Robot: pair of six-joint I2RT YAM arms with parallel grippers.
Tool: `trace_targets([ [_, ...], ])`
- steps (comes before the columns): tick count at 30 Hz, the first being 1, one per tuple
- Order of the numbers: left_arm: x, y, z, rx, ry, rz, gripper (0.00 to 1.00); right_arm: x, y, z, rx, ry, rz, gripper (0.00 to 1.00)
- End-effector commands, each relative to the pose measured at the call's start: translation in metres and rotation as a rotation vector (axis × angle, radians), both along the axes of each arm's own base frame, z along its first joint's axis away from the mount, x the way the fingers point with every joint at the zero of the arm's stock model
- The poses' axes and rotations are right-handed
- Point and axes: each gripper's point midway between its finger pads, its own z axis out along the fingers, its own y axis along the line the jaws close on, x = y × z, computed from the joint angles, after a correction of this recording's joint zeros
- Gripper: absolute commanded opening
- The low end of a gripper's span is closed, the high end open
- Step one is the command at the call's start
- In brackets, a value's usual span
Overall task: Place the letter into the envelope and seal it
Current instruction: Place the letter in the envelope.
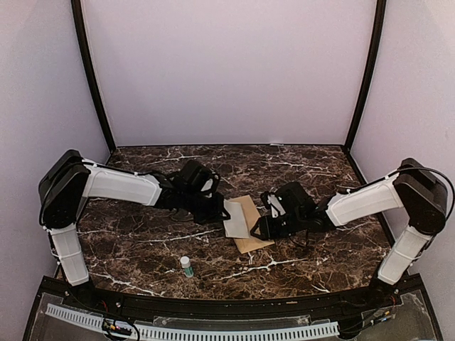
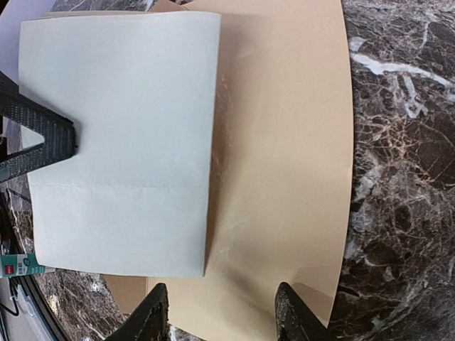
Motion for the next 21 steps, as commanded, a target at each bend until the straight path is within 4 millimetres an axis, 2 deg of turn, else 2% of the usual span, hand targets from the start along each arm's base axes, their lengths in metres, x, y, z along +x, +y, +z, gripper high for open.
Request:
trace_targets([
  [1, -0.002, 0.015, 0.017, -0.007, -0.020, 0.032, 0.00, 0.001, 0.009, -0.001, 0.007, 0.018, -0.005, 0.48],
  [11, -0.005, 0.041, 0.007, 0.015, 0.010, 0.081, 0.00, 0.003, 0.006, -0.016, -0.032, 0.054, -0.028, 0.47],
  [21, -0.010, 0.054, -0.003, -0.031, 0.072, 0.131, 0.00, 0.004, 0.005, -0.024, -0.056, 0.070, -0.040, 0.47],
])
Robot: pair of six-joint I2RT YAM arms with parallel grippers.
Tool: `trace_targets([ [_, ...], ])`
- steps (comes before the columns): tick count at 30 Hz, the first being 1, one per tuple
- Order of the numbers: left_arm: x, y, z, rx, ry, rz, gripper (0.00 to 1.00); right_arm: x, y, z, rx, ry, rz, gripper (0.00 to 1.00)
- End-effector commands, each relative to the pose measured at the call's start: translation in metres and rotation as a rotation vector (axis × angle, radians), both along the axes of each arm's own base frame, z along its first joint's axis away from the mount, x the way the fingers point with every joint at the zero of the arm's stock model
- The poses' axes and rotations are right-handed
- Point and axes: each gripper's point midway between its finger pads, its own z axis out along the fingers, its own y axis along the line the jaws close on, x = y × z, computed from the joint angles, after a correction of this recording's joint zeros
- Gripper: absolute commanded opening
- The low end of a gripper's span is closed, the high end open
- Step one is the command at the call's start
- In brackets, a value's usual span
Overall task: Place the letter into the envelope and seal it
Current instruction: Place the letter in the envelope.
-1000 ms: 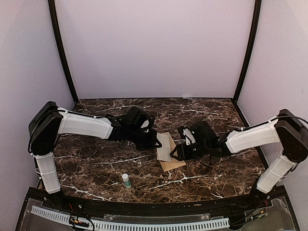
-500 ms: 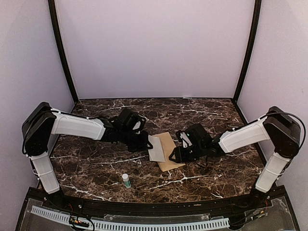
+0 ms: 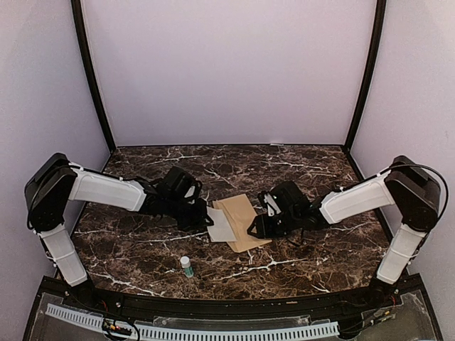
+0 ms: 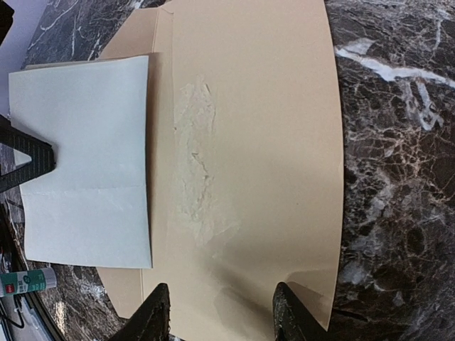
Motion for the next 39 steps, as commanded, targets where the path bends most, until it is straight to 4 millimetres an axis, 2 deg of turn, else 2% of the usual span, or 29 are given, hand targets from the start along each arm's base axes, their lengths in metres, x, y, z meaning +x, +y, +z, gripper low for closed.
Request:
trace_targets([
  [1, -0.003, 0.004, 0.009, -0.061, 0.011, 0.027, 0.00, -0.004, -0.003, -0.014, -0.045, 0.035, -0.012, 0.47],
  [14, -0.001, -0.003, -0.003, -0.111, 0.060, 0.023, 0.00, -0.004, 0.001, -0.014, -0.039, 0.042, -0.002, 0.46],
  [24, -0.005, 0.006, -0.020, -0.079, 0.112, 0.068, 0.00, -0.005, 0.003, -0.013, -0.036, 0.043, 0.004, 0.45],
  [39, 0.003, 0.001, -0.026, -0.086, 0.111, 0.092, 0.00, -0.005, 0.006, -0.012, -0.027, 0.043, 0.013, 0.45],
])
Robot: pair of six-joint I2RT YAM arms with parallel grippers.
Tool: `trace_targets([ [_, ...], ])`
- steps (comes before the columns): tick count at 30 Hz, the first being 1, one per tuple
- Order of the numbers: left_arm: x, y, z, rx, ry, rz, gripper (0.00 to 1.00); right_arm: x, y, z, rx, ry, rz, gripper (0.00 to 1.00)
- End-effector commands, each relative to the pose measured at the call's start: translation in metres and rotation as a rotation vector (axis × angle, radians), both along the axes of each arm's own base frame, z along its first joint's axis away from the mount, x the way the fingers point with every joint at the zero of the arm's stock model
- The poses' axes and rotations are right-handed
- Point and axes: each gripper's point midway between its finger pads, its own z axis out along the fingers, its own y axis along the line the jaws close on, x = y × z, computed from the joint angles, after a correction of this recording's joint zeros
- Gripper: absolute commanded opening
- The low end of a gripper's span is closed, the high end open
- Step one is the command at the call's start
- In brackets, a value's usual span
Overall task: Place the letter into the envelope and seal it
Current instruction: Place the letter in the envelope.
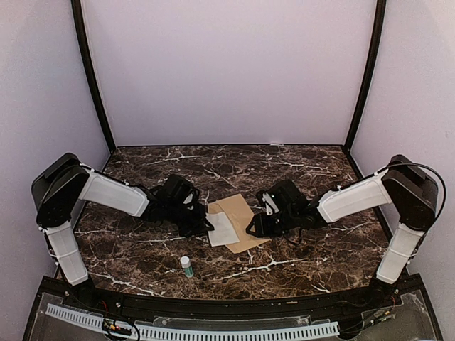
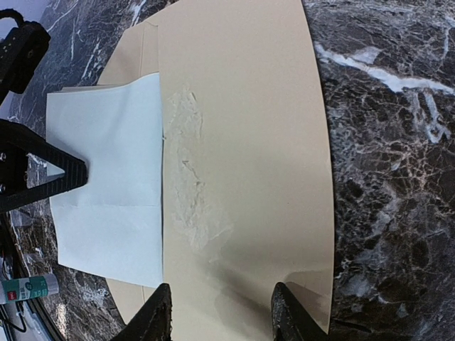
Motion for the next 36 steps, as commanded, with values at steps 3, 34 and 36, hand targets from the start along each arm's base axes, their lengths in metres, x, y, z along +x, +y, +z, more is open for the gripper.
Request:
trace_targets([
  [3, 0.009, -0.004, 0.002, -0.015, -0.005, 0.024, 0.00, -0.009, 0.002, -0.011, -0.024, 0.039, 0.021, 0.45],
  [34, 0.022, -0.044, 0.015, -0.119, -0.021, 0.005, 0.00, -0.011, 0.007, -0.013, -0.010, 0.044, 0.035, 0.43],
  [36, 0.024, -0.045, 0.016, -0.114, -0.029, 0.000, 0.00, -0.011, 0.006, -0.013, -0.011, 0.045, 0.031, 0.43],
])
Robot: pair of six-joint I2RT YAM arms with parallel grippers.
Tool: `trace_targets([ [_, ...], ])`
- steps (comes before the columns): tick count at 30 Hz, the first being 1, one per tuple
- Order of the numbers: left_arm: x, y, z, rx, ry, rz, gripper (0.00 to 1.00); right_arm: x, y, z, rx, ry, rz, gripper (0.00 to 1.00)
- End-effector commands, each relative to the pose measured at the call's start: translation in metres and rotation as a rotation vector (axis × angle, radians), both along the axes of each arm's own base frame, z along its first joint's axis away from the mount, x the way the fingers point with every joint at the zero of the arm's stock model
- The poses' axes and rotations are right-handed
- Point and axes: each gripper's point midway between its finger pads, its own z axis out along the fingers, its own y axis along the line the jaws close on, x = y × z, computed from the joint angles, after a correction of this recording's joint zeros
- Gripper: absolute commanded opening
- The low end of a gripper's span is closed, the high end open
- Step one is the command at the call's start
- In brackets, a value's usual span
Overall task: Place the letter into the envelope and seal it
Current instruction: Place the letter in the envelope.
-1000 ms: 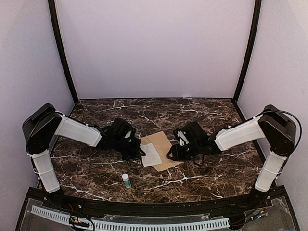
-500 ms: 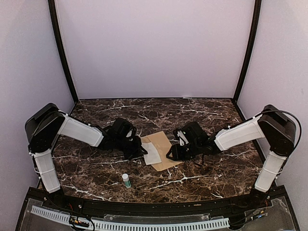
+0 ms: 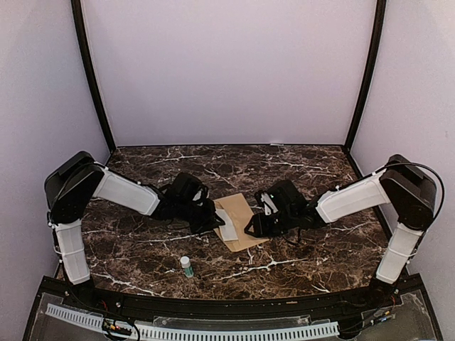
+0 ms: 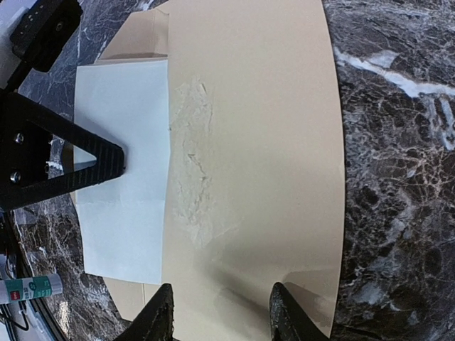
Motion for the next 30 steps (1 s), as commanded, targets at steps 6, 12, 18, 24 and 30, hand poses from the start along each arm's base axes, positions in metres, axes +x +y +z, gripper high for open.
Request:
trace_targets([
  [6, 0.006, -0.010, 0.018, 0.003, -0.068, -0.048, 0.00, -0.011, -0.001, -0.012, -0.032, 0.039, 0.010, 0.43],
  [12, 0.008, -0.004, 0.026, 0.058, -0.120, -0.072, 0.25, -0.011, -0.003, -0.011, -0.039, 0.034, 0.006, 0.43],
  [18, 0.008, 0.005, 0.033, 0.102, -0.154, -0.081, 0.36, -0.010, -0.004, -0.012, -0.042, 0.034, 0.002, 0.43],
  [24, 0.004, 0.010, 0.032, 0.121, -0.150, -0.088, 0.37, -0.010, -0.003, -0.011, -0.043, 0.034, 0.004, 0.43],
  [30, -0.001, 0.016, 0.029, 0.133, -0.142, -0.085, 0.33, -0.010, -0.003, -0.010, -0.042, 0.033, 0.004, 0.43],
])
